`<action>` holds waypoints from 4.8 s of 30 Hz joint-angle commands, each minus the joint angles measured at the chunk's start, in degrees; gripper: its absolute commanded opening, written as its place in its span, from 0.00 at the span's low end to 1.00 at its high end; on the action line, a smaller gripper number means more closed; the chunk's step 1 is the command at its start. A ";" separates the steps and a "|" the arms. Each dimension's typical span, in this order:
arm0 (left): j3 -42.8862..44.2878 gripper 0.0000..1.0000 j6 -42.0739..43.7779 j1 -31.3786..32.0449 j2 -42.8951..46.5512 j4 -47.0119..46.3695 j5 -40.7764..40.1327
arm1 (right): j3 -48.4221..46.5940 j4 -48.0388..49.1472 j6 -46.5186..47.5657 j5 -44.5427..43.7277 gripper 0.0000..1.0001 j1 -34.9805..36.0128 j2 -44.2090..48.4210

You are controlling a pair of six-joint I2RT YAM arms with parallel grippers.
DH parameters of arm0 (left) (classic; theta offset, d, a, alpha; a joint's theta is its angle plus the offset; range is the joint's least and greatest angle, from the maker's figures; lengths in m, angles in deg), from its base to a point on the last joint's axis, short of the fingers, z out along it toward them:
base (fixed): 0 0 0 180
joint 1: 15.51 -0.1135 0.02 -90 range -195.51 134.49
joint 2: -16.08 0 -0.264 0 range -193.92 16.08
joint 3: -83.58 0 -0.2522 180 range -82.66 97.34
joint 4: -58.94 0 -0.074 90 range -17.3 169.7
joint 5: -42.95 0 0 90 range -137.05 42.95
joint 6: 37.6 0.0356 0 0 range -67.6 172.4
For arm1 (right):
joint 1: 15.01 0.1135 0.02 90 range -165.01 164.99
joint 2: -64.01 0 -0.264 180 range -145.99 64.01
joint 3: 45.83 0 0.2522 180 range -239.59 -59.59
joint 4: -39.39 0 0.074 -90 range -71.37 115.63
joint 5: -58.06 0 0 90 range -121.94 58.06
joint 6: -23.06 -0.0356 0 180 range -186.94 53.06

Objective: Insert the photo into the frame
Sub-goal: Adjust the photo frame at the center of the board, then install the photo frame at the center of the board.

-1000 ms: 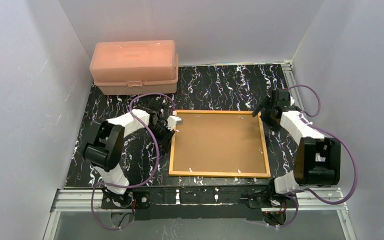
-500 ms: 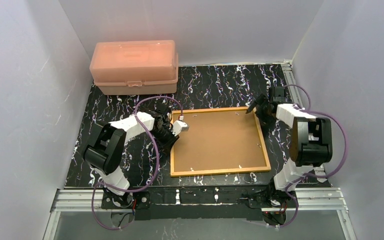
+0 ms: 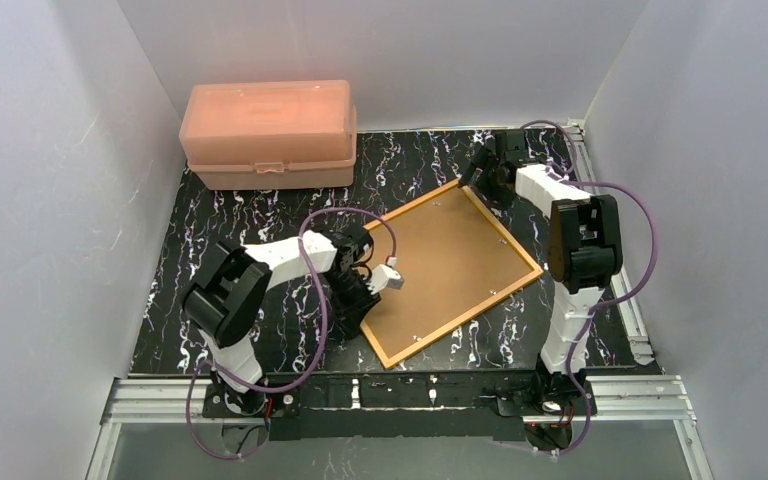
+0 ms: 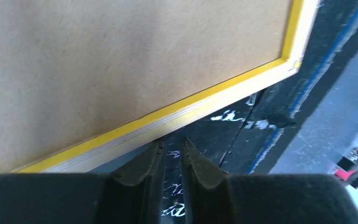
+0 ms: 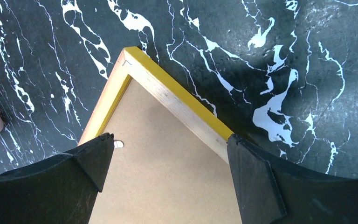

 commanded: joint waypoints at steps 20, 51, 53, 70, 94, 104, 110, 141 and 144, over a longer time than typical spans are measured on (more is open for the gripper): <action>36.35 0.32 -2.22 -26.21 -15.95 6.40 -2.46 | 34.66 -11.71 -3.32 1.47 0.99 -3.33 40.92; 13.53 0.09 3.35 -27.12 -10.60 3.55 8.57 | 41.46 -6.02 -0.93 6.13 0.99 -7.22 38.88; 11.36 0.10 4.53 -26.12 -9.32 4.40 10.12 | 40.17 -5.65 -0.23 6.07 0.99 -7.39 37.68; 1.57 0.12 5.18 -16.08 -3.89 4.20 14.58 | 25.05 -0.99 1.78 14.03 0.99 -7.21 20.12; 7.30 0.45 -8.18 -24.18 -4.51 8.13 26.30 | 25.11 0.05 -0.10 9.38 0.99 2.23 36.00; 0.67 0.32 -21.36 -24.18 -6.51 -6.72 23.88 | 37.96 21.55 -12.12 9.87 0.99 26.23 35.96; -1.21 0.22 -23.33 -24.22 -7.28 -9.15 22.83 | 38.79 30.50 -18.06 8.87 0.99 34.78 28.86; -0.48 0.15 -23.78 -24.19 -9.20 -8.65 23.07 | 35.06 40.88 -26.21 13.73 0.98 44.50 12.60; -0.39 0.14 -23.77 -24.18 -9.35 -8.59 23.07 | 35.07 40.48 -26.10 12.93 0.98 44.64 12.71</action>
